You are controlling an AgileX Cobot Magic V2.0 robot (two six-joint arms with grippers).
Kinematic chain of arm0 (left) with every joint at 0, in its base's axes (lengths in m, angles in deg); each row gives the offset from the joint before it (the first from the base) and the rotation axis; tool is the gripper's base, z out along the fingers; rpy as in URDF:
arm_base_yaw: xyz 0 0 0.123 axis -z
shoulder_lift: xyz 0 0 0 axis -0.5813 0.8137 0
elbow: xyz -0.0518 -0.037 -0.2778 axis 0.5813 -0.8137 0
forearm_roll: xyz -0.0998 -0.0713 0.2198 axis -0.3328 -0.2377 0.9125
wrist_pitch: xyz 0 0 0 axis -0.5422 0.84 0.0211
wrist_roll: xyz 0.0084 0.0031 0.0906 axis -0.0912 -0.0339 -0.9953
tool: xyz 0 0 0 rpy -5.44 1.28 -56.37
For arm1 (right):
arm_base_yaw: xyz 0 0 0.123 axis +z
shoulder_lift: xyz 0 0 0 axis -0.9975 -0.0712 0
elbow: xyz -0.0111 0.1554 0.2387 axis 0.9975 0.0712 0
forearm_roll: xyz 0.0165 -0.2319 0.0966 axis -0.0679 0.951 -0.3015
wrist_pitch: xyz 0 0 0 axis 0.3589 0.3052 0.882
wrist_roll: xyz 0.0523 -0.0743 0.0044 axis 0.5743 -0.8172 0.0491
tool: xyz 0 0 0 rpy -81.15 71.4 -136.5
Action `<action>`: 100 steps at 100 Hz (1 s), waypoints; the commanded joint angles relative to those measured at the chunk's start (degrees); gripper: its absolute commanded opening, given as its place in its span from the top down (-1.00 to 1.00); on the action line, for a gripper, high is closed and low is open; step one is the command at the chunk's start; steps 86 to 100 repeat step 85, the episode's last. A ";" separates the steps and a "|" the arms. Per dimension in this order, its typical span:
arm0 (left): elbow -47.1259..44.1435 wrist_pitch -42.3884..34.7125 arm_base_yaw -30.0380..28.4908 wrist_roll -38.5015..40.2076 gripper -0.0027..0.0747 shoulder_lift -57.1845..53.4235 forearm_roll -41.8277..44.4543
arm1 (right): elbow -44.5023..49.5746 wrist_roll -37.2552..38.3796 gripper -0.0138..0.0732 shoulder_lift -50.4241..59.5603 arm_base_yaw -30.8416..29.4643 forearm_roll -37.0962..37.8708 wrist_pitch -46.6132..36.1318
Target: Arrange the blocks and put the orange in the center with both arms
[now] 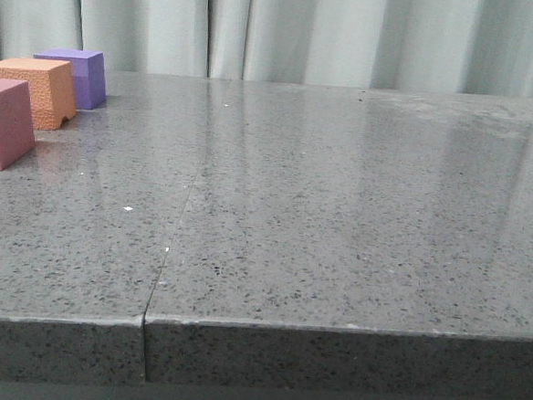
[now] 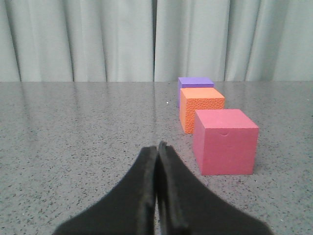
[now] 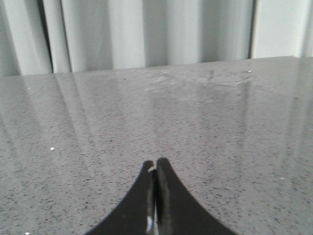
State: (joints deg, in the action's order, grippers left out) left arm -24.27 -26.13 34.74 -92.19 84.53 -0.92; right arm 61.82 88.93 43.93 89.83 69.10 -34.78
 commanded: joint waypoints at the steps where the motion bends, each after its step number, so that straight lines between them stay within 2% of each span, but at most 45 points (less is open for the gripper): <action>1: -2.32 -4.25 -0.09 0.50 0.98 -1.65 0.01 | 0.25 -0.68 0.84 2.84 -1.67 0.86 -5.08; 23: -2.32 -4.25 -0.09 0.50 0.98 -1.65 0.01 | 0.44 -0.68 0.84 7.00 -3.08 0.80 0.97; 100: -2.32 -4.25 -0.09 0.50 0.98 -1.65 0.01 | 0.44 -0.68 0.84 7.07 -3.08 0.80 0.26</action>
